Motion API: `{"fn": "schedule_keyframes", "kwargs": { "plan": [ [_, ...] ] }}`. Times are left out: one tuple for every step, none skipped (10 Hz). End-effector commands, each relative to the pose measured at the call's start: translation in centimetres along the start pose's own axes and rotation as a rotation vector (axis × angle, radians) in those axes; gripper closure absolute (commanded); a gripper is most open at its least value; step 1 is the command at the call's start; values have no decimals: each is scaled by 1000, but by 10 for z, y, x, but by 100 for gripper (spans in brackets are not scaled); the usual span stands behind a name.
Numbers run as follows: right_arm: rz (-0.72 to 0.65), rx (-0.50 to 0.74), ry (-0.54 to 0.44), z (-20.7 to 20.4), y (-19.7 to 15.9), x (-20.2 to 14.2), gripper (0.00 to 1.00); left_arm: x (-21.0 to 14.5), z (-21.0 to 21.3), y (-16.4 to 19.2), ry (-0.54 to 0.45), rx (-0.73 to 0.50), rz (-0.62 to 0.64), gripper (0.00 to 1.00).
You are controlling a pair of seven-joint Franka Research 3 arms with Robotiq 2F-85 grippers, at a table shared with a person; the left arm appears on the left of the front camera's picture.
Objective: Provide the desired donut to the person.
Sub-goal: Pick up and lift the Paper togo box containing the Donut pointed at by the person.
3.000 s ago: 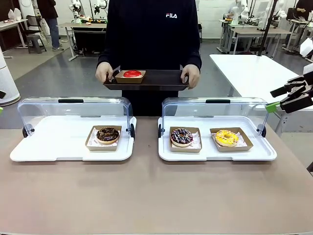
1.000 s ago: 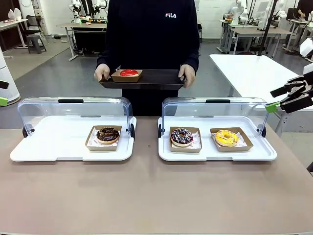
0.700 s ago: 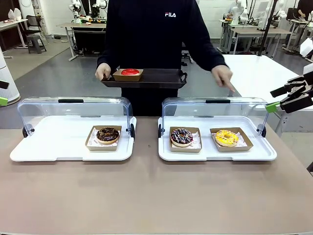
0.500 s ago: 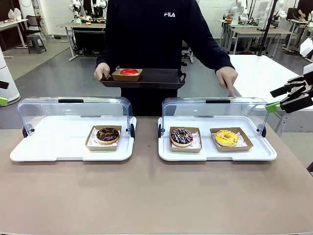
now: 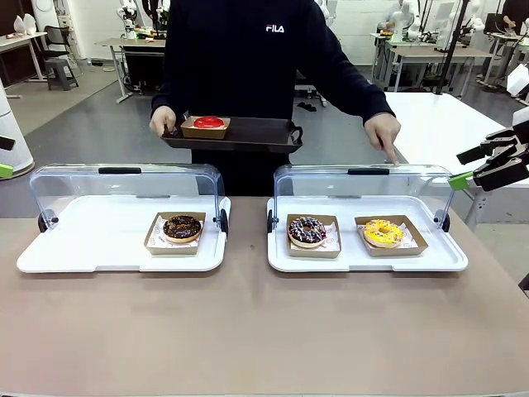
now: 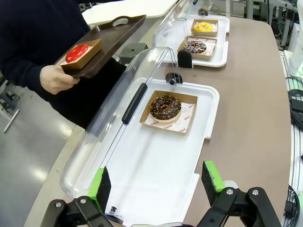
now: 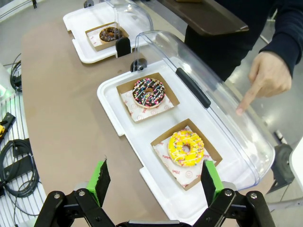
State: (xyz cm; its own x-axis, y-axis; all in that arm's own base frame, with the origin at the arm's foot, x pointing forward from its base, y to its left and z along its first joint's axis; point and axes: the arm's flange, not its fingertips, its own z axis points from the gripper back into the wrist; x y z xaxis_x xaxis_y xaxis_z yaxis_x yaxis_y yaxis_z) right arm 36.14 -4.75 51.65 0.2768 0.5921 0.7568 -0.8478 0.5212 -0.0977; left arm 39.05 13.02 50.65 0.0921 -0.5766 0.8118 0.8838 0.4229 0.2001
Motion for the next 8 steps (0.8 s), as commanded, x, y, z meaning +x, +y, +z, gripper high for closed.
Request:
{"fn": "schedule_keyframes", "kwargs": {
  "plan": [
    [-7, 5, -19, -3, -1, 0, 0, 0, -1, -2, -16, 12, -4, 0],
    [-7, 5, -19, -3, -1, 0, 0, 0, -1, -2, -16, 12, -4, 0],
    [-7, 5, -19, -3, -1, 0, 0, 0, -1, -2, -16, 12, -4, 0],
    [-7, 5, -19, -3, -1, 0, 0, 0, -1, -2, -16, 12, -4, 0],
    [-7, 5, -19, -3, -1, 0, 0, 0, -1, -2, -16, 12, -4, 0],
    [-7, 5, -19, -3, -1, 0, 0, 0, -1, -2, -16, 12, -4, 0],
    [-7, 5, -19, -3, -1, 0, 0, 0, -1, -2, -16, 12, -4, 0],
    [0, 0, 0, 0, 0, 0, 0, 0, -1, -2, -16, 12, -4, 0]
  ]
}}
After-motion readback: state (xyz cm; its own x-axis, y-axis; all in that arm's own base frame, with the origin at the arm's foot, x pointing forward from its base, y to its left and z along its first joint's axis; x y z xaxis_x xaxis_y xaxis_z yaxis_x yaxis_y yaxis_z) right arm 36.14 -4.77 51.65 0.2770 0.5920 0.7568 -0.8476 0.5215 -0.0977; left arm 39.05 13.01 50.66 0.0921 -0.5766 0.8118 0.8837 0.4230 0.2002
